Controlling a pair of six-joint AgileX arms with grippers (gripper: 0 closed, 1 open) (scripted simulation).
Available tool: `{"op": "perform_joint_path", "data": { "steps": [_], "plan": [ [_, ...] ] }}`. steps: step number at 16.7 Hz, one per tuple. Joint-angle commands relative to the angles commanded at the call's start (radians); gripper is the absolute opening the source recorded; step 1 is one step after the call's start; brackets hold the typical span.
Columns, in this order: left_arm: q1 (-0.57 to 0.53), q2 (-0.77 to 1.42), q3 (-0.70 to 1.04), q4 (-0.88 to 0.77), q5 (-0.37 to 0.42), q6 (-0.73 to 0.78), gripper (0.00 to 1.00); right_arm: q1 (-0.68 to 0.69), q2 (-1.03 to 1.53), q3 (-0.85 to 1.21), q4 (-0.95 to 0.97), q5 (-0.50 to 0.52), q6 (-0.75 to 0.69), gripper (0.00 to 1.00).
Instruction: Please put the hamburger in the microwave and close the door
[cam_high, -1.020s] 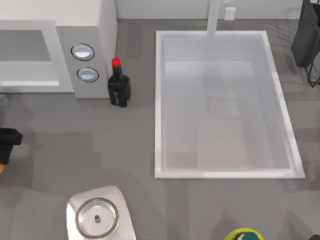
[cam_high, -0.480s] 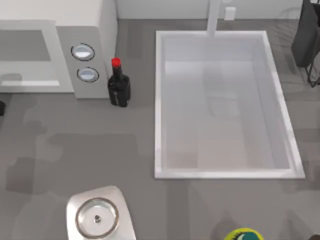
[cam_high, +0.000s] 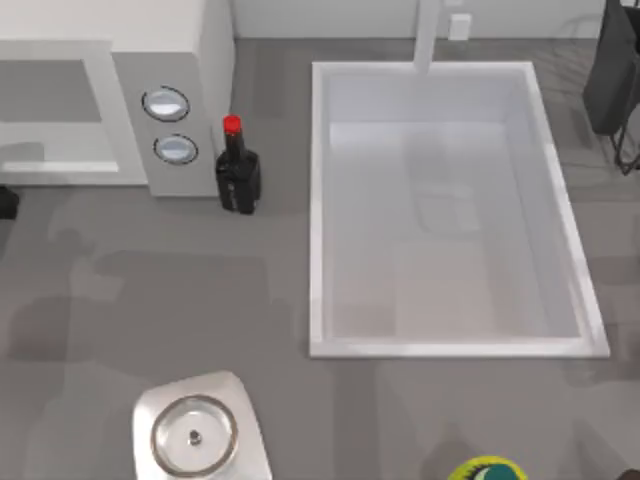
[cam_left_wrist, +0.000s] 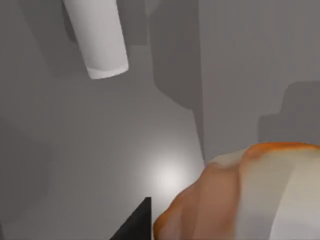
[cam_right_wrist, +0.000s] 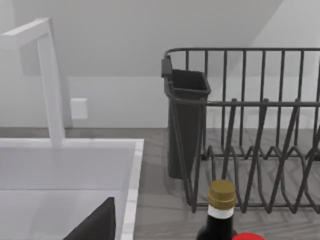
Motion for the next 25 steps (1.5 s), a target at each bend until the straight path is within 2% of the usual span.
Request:
{"op": "perform_joint_path", "data": {
  "steps": [5, 14, 17, 21, 25],
  "plan": [
    [-0.001, 0.106, -0.016, 0.351, 0.061, -0.038, 0.00, 0.000, 0.000, 0.000, 0.000, 0.000, 0.000, 1.00],
    [0.017, 0.286, -0.189, 1.309, 0.154, -0.117, 0.00, 0.000, 0.000, 0.000, 0.000, 0.000, 0.000, 1.00],
    [0.025, 0.321, -0.274, 1.582, 0.170, -0.138, 0.00, 0.000, 0.000, 0.000, 0.000, 0.000, 0.000, 1.00],
    [0.033, 0.345, -0.367, 1.803, 0.179, -0.159, 0.00, 0.000, 0.000, 0.000, 0.000, 0.000, 0.000, 1.00],
    [0.033, 0.351, -0.392, 1.857, 0.182, -0.164, 0.00, 0.000, 0.000, 0.000, 0.000, 0.000, 0.000, 1.00]
  ]
}}
